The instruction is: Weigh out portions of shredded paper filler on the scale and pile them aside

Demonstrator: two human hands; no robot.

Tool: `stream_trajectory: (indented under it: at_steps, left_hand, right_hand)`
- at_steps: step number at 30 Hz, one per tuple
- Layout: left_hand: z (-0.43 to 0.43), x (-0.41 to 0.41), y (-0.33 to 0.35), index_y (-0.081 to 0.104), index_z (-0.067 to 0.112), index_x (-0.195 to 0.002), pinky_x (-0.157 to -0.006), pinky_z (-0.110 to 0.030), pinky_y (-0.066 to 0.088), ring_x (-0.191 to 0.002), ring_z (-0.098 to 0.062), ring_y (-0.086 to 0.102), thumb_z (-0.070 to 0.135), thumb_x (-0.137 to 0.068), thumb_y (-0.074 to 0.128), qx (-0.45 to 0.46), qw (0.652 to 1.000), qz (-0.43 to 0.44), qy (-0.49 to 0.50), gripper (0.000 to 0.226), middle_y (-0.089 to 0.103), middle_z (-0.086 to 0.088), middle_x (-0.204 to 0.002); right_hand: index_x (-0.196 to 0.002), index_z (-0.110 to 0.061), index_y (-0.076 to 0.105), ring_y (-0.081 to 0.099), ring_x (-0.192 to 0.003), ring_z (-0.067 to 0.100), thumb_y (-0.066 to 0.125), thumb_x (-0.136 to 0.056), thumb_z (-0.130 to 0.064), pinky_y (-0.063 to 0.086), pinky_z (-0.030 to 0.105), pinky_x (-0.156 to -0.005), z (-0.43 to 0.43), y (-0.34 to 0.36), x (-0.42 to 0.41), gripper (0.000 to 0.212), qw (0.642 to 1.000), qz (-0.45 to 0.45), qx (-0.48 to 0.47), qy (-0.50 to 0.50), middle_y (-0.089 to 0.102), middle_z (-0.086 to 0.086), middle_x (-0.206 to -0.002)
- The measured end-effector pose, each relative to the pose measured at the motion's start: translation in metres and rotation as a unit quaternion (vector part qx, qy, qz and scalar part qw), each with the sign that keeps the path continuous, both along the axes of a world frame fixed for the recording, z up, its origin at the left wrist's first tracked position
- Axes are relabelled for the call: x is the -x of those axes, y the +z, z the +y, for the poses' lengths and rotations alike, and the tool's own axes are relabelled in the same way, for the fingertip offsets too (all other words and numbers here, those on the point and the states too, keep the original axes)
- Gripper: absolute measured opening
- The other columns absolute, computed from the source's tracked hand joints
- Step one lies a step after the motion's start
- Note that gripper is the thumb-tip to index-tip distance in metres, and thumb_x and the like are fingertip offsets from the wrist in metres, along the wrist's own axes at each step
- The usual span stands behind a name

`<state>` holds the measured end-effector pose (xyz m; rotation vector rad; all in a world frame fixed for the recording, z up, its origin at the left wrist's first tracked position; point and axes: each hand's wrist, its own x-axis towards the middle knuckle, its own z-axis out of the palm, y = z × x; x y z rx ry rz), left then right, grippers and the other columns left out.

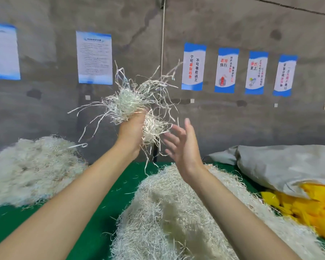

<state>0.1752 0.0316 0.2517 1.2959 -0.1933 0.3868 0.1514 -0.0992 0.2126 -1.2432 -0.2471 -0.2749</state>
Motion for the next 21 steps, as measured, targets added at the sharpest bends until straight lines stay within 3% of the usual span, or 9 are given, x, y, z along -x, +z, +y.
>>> stream_trajectory:
  at_steps: [3,5,7,11,14,15,17,19,21]
  left_hand:
    - [-0.011,0.008,-0.025,0.064,0.017,-0.1,-0.06,-0.027,0.044,-0.08,-0.014,0.062,0.044,-0.099,0.048,-0.165,0.983,0.014,0.079,0.031,0.064,-0.001,-0.088]
    - [-0.018,0.028,-0.06,0.057,0.025,-0.081,-0.061,-0.021,0.044,-0.082,-0.012,0.062,0.034,-0.102,0.043,-0.261,0.957,-0.012,0.128,0.027,0.06,0.006,-0.08]
    - [-0.014,0.05,-0.092,0.052,0.022,-0.074,-0.07,-0.011,0.043,-0.085,-0.001,0.061,0.017,-0.101,0.044,-0.343,0.918,-0.033,0.198,0.029,0.057,0.007,-0.078]
    - [0.015,0.083,-0.138,0.055,0.025,-0.073,-0.067,-0.019,0.053,-0.069,0.0,0.058,0.02,-0.098,0.049,-0.417,0.909,-0.015,-0.007,0.026,0.062,0.012,-0.074]
    - [0.039,0.113,-0.172,0.054,0.066,-0.098,-0.071,0.004,0.043,-0.082,0.03,0.052,0.049,-0.084,0.065,-0.362,0.923,-0.042,-0.127,0.025,0.056,0.051,-0.085]
    - [0.047,0.118,-0.188,0.05,0.063,-0.112,-0.076,0.003,0.043,-0.093,0.029,0.052,0.062,-0.077,0.066,-0.34,0.93,-0.036,-0.135,0.038,0.057,0.051,-0.097]
    - [0.059,0.125,-0.215,0.057,0.046,-0.113,-0.079,-0.009,0.049,-0.096,0.007,0.063,0.071,-0.069,0.065,-0.282,0.957,-0.028,-0.058,0.052,0.068,0.024,-0.104]
    - [0.062,0.136,-0.231,0.058,0.027,-0.09,-0.065,-0.02,0.05,-0.074,-0.017,0.064,0.06,-0.074,0.065,-0.235,0.968,-0.058,0.061,0.037,0.068,-0.001,-0.083]
    - [0.061,0.151,-0.245,0.049,0.023,-0.079,-0.061,-0.021,0.047,-0.068,-0.013,0.06,0.054,-0.078,0.066,-0.237,0.957,-0.085,0.141,0.035,0.063,-0.003,-0.077]
  right_hand:
    - [-0.132,-0.038,0.055,0.062,-0.111,0.009,0.051,-0.071,-0.087,0.05,0.05,-0.1,0.034,-0.008,0.023,0.077,0.994,-0.044,0.037,0.09,0.066,-0.009,-0.122]
    - [-0.11,-0.038,0.061,0.068,-0.096,0.005,0.065,-0.064,-0.079,0.055,0.04,-0.093,0.049,-0.022,0.035,0.062,0.995,-0.039,0.077,0.059,0.072,-0.015,-0.097]
    - [-0.104,-0.036,0.061,0.07,-0.092,0.004,0.074,-0.069,-0.054,0.055,0.039,-0.093,0.052,-0.045,0.04,0.041,0.992,-0.03,0.119,0.026,0.073,-0.013,-0.094]
    - [-0.126,-0.034,0.047,0.071,-0.095,0.01,0.07,-0.086,-0.028,0.058,0.035,-0.088,0.037,-0.092,0.063,0.047,0.987,0.031,0.147,0.053,0.071,0.0,-0.116]
    - [-0.151,-0.036,0.027,0.062,-0.105,0.006,0.066,-0.087,-0.049,0.047,0.019,-0.075,0.017,-0.118,0.084,0.076,0.968,0.05,0.244,-0.002,0.052,-0.008,-0.141]
    - [-0.149,-0.038,0.029,0.06,-0.105,0.003,0.064,-0.085,-0.057,0.041,0.017,-0.072,0.009,-0.128,0.09,0.076,0.954,0.038,0.299,-0.012,0.052,-0.013,-0.139]
    - [-0.123,-0.054,0.05,0.059,-0.084,-0.013,0.064,-0.083,-0.062,0.039,0.009,-0.064,-0.006,-0.146,0.105,0.044,0.925,0.0,0.38,0.003,0.063,-0.032,-0.108]
    - [-0.09,-0.057,0.056,0.052,-0.067,-0.026,0.067,-0.085,-0.053,0.039,0.001,-0.056,-0.011,-0.159,0.118,0.012,0.906,-0.024,0.422,-0.004,0.059,-0.044,-0.078]
    - [-0.091,-0.042,0.053,0.052,-0.064,-0.024,0.068,-0.085,-0.051,0.038,0.001,-0.057,-0.017,-0.172,0.127,0.019,0.898,-0.03,0.435,-0.058,0.059,-0.03,-0.072]
